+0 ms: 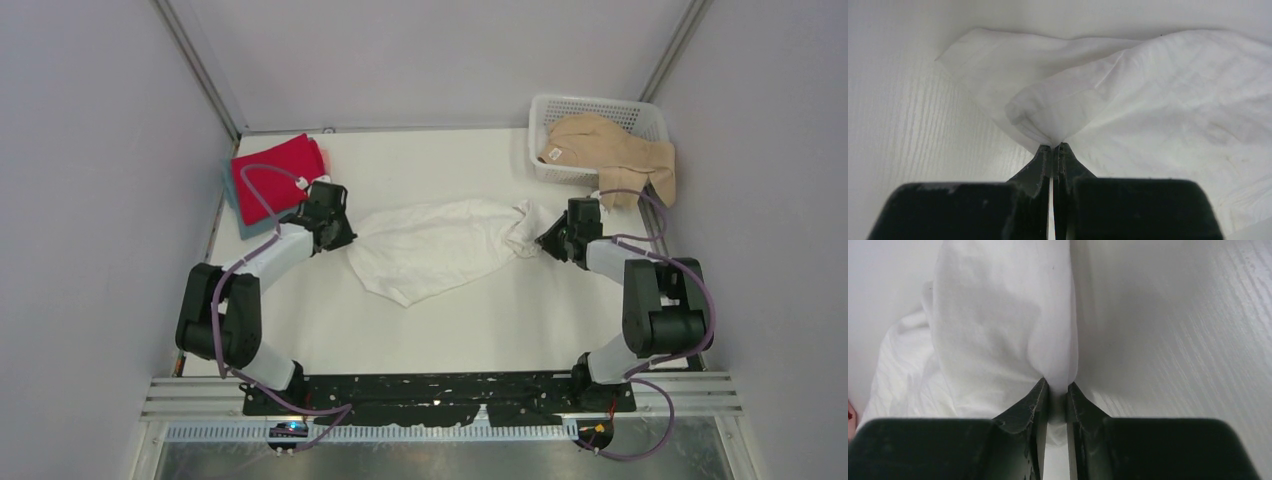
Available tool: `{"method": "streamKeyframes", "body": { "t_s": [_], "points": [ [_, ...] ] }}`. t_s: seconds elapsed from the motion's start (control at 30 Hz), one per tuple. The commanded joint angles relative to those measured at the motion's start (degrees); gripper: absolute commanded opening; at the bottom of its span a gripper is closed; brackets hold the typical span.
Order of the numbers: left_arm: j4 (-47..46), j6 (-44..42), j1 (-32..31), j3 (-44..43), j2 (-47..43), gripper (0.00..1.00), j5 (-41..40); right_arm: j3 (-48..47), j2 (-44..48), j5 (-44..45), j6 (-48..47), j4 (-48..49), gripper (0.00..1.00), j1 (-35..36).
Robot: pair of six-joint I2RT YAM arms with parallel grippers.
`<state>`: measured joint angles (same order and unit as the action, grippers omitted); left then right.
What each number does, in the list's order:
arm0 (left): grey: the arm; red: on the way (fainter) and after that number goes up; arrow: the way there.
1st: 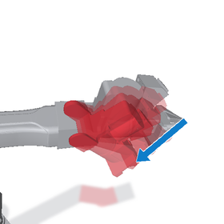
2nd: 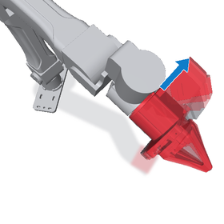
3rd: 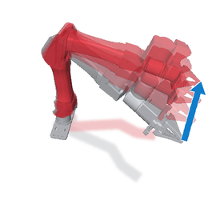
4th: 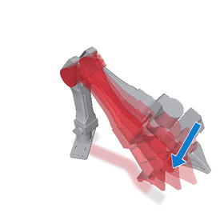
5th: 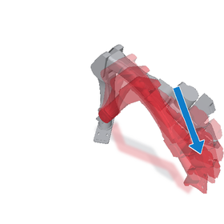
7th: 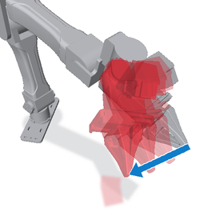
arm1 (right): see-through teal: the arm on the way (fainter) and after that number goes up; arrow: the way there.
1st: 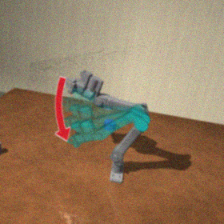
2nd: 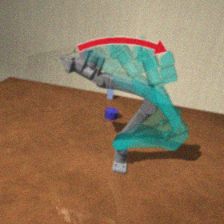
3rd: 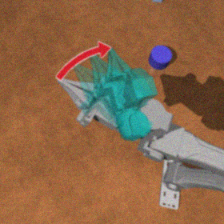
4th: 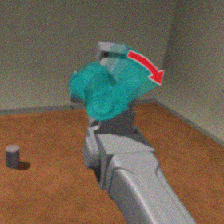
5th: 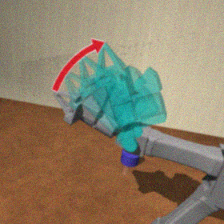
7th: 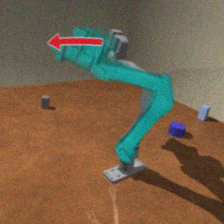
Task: Fold and stack the t-shirts
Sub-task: Flatten out the tshirt
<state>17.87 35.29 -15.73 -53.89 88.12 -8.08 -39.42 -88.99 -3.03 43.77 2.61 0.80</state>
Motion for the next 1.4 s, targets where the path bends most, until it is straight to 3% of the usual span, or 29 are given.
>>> {"method": "streamKeyframes", "body": {
  "t_s": [0.0, 0.3, 0.43, 0.53, 0.63, 0.87, 1.07, 1.37],
  "points": [
    [-0.9, -1.3, 0.2, -1.4, -3.9, 0.0, -4.0, -2.6, 5.6, 8.1, -3.2, -5.2, 0.22, 0.1],
    [-0.6, -2.1, 0.1, -1.8, -9.4, 0.0, -8.7, -6.0, 12.7, 18.3, -10.9, -14.7, 0.18, 0.0],
    [-0.1, -2.3, 0.2, -1.3, -12.0, 0.0, -10.3, -6.6, 14.6, 20.5, -12.9, -17.0, 0.21, 0.0],
    [0.7, -2.7, 0.1, -0.8, -14.1, 0.0, -12.4, -6.8, 14.8, 20.2, -15.1, -18.4, 0.07, 0.0],
    [1.9, -3.5, 0.2, -1.5, -17.3, 0.0, -13.6, -6.4, 18.2, 17.5, -17.1, -16.4, 0.06, 0.0],
    [1.4, -8.1, 0.1, -4.8, -36.5, 0.0, -15.5, -13.9, 35.9, 19.8, -22.0, -18.8, 0.06, 0.0],
    [3.3, -11.6, 0.2, -9.8, -54.0, 0.0, -15.6, -23.5, 50.1, 16.2, -25.8, -24.9, 0.05, 0.0],
    [8.4, -17.6, 0.2, -22.7, -64.1, 0.0, -13.0, -35.3, 61.1, 15.9, -28.2, -35.2, 0.06, 0.0]
  ]
}}
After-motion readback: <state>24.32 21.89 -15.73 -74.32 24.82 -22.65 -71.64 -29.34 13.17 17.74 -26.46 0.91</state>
